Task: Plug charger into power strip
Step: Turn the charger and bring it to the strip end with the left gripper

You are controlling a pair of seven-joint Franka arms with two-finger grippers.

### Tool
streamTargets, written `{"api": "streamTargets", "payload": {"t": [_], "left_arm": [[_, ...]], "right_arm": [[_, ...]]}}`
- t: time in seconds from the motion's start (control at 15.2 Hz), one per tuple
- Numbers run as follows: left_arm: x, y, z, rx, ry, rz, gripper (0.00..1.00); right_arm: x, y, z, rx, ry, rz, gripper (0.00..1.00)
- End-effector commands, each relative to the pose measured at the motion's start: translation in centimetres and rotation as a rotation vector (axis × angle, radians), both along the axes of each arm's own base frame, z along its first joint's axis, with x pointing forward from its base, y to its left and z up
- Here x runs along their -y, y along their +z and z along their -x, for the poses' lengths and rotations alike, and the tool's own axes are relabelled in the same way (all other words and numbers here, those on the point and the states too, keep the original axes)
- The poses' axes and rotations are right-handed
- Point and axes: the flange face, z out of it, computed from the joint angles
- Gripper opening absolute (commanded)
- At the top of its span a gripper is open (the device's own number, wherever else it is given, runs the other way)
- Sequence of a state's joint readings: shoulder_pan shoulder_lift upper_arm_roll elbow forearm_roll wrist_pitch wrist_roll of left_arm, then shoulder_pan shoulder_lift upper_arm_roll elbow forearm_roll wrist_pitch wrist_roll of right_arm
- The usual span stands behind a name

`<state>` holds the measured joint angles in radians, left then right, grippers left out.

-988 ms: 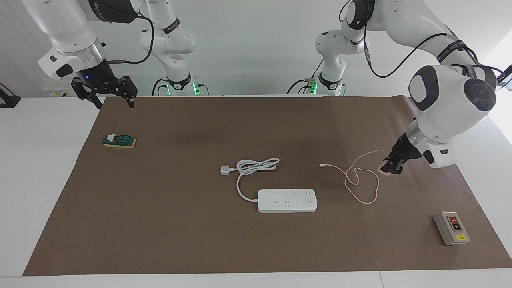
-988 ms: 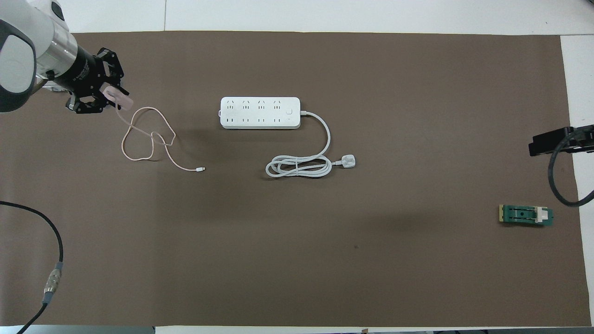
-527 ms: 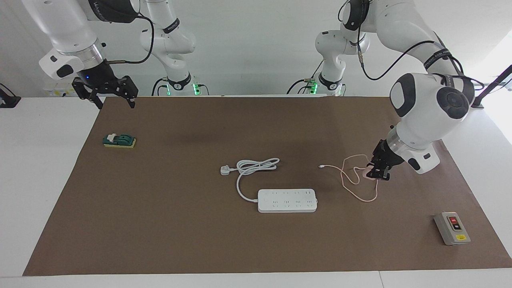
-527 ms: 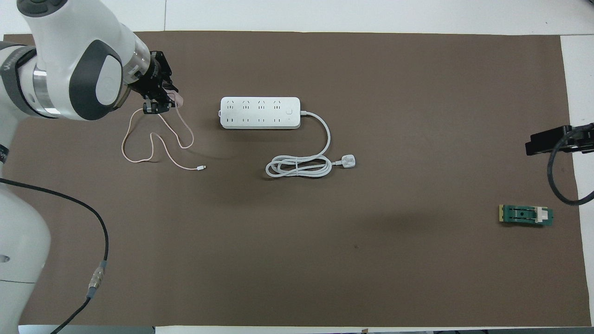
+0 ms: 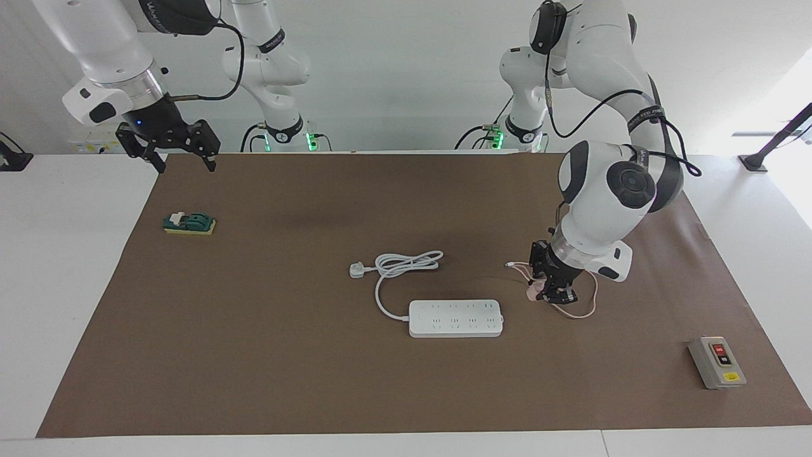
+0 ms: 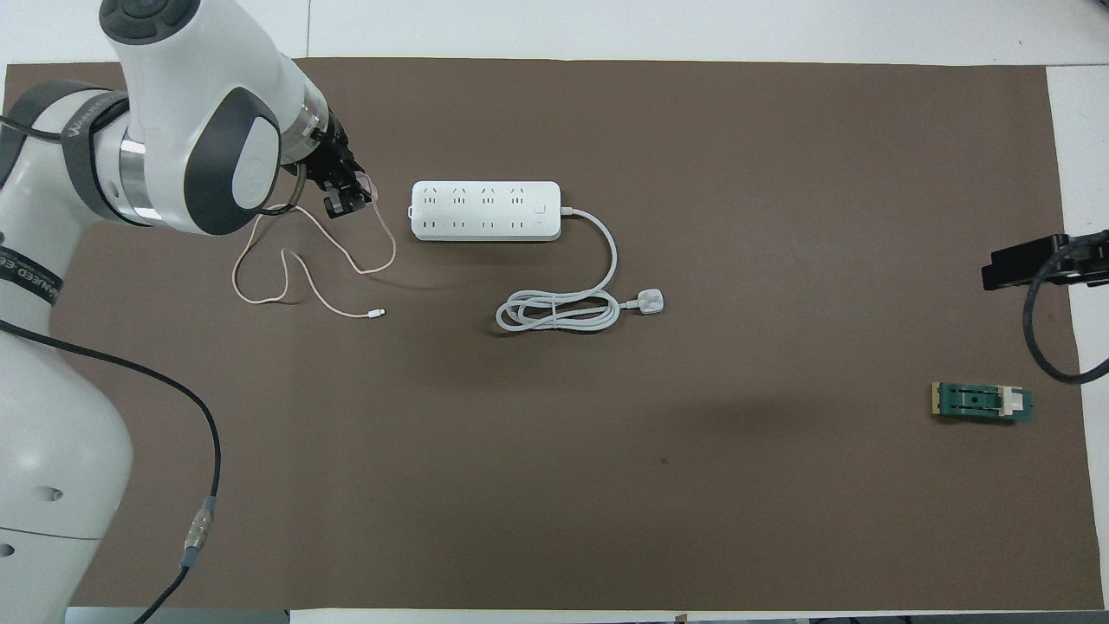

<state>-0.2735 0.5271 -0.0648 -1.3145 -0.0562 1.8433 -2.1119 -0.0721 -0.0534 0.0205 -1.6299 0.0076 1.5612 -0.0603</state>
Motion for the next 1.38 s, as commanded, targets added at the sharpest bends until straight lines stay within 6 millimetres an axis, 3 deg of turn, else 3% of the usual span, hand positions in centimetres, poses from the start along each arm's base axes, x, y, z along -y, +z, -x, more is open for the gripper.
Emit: {"api": "streamTargets", "payload": {"t": [0.0, 0.26, 0.46, 1.32], "left_arm": [[2.9, -2.1, 0.8, -0.022, 0.030, -0.004, 0.00], [6.0, -4.1, 1.6, -0.035, 0.040, -0.012, 0.00], [6.9, -6.0, 1.5, -0.037, 0.046, -0.015, 0.00], [5.4, -6.1, 0.9, -0.031, 0.013, -0.018, 0.00]], "right_arm": [[0.3, 0.1, 0.6, 0.002, -0.021, -0.016, 1.00], [0.3, 0.1, 0.6, 0.001, -0.026, -0.016, 1.00], [0.2, 0.1, 0.7, -0.002, -0.020, -0.016, 1.00], [0.1, 0.1, 0.8, -0.010, -0.018, -0.016, 1.00]]}}
